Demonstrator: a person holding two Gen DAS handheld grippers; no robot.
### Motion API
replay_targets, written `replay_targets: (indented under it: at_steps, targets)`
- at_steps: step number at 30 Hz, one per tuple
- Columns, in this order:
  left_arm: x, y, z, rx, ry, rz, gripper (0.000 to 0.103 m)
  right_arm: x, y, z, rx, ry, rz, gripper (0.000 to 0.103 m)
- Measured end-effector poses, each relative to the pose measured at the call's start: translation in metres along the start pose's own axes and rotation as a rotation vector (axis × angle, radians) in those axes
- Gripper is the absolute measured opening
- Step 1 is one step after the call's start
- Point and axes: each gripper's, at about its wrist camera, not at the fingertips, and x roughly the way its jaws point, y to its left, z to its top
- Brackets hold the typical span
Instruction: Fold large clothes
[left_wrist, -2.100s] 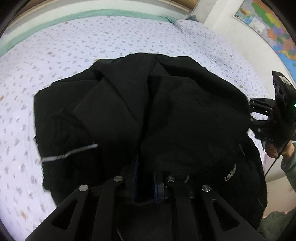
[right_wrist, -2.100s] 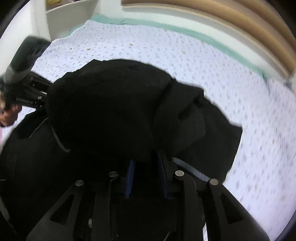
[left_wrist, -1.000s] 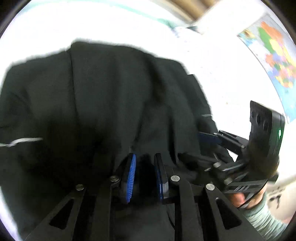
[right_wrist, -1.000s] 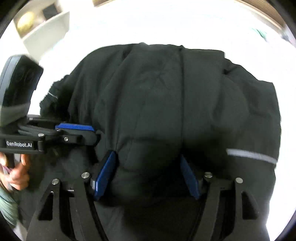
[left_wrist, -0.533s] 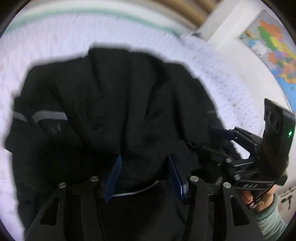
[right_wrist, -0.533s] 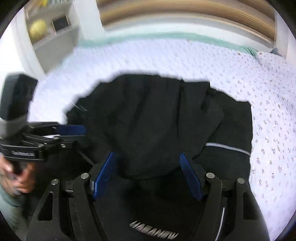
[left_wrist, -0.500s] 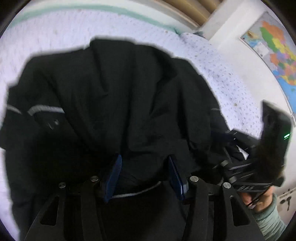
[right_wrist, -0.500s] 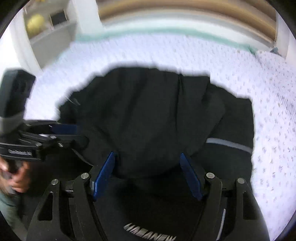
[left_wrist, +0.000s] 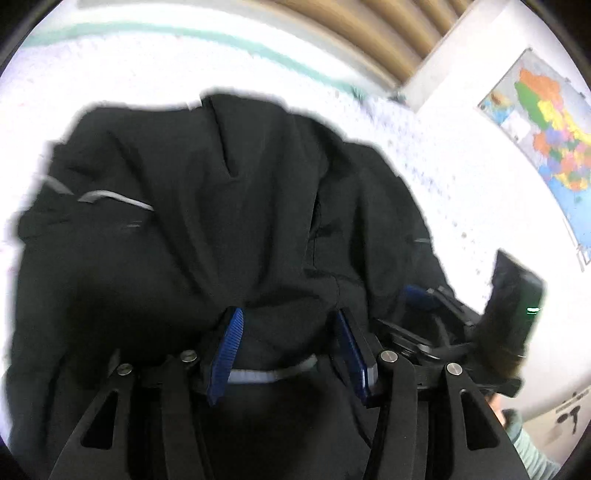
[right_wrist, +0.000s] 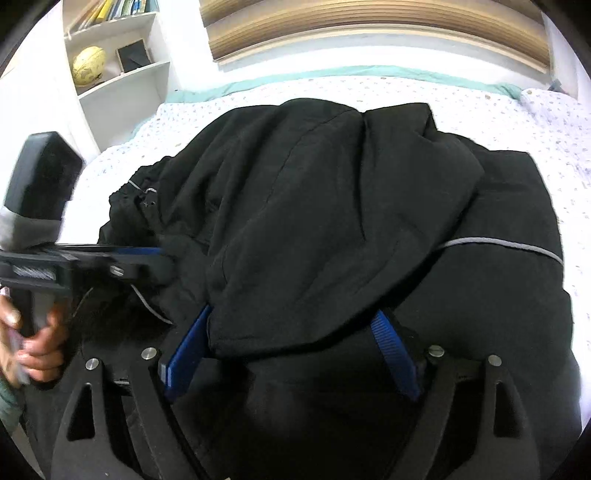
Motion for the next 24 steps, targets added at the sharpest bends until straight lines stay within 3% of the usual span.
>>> replay_targets:
  at_steps: [3,5,8,11,14,18,24]
  targets:
    - [-0.065,-0.019,-0.026,0.078,-0.094,0.057,0.053,-0.016,0.006,-0.014,0.043,-0.015,-0.022,0.089]
    - [-0.107,-0.016,-0.045,0.077,-0.135,0.094,0.054,-0.03,0.012,-0.028,0.054,-0.022,-0.029,0.09]
    - [-0.157,0.012,-0.077,-0.02,-0.153,0.123,0.056,-0.055,0.024,-0.049,0.092,-0.004,0.056,0.09]
    - [-0.191,0.044,-0.109,-0.096,-0.153,0.138,0.056,-0.096,0.033,-0.066,0.129,-0.086,0.06,0.09]
    - [-0.198,0.064,-0.138,-0.148,-0.108,0.199,0.056,-0.141,0.033,-0.082,0.17,-0.142,0.018,0.088]
    - [-0.196,0.084,-0.163,-0.218,-0.064,0.145,0.056,-0.18,0.023,-0.104,0.177,-0.115,-0.149,0.077]
    - [-0.175,0.094,-0.173,-0.269,-0.013,0.152,0.056,-0.222,-0.026,-0.14,0.264,-0.07,-0.309,0.077]
